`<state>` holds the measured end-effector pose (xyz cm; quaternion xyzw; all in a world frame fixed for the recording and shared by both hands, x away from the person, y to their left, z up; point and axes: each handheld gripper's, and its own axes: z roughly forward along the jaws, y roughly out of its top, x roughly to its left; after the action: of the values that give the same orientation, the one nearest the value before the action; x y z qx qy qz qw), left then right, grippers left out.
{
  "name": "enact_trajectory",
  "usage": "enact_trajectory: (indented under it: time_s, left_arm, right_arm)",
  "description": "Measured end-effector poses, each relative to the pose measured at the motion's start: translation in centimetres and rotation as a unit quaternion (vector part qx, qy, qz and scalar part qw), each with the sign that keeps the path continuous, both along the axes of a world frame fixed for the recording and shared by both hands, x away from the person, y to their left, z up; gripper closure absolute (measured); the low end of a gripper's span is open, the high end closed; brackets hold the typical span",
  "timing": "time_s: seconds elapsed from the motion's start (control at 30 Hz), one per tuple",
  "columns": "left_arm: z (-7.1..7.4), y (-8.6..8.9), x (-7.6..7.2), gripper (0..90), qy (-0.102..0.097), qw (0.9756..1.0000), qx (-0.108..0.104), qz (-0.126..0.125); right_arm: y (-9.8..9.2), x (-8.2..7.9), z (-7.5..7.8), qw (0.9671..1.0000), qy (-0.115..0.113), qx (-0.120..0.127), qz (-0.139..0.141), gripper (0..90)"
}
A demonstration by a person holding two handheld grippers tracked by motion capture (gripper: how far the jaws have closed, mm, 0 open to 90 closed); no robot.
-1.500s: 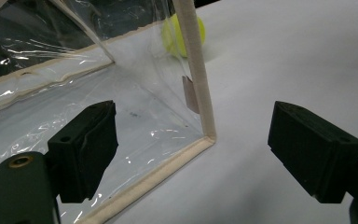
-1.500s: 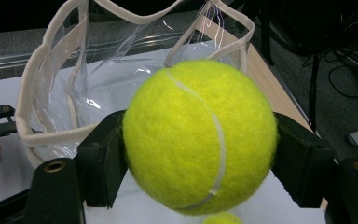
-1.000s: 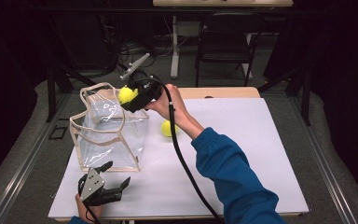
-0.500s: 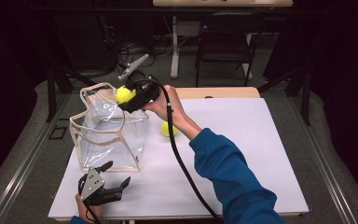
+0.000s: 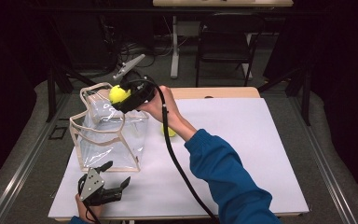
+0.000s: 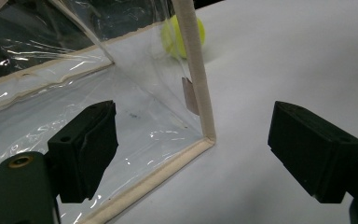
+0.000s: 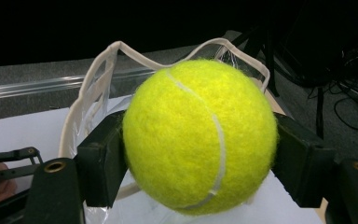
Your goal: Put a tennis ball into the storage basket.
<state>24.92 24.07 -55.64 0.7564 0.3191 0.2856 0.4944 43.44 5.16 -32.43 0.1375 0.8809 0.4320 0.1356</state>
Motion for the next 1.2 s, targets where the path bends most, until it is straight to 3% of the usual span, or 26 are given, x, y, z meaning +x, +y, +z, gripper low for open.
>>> enact_trajectory:
  time_s: [0.5,0.77,1.2]
  left_arm:
    - [0.0,0.0,0.0,15.9,0.001,1.0000,0.000,-0.002]
    - [0.0,0.0,0.0,15.9,0.001,1.0000,-0.001,-0.001]
    - [0.0,0.0,0.0,15.8,0.001,1.0000,-0.003,-0.001]
  right_arm:
    - [1.3,-0.6,0.0,0.9998,-0.004,0.016,0.007,26.5]
    - [1.6,-0.8,0.0,0.9998,-0.010,0.012,0.010,26.5]
    - [3.0,-0.7,-0.5,0.9999,-0.003,0.008,0.014,26.5]
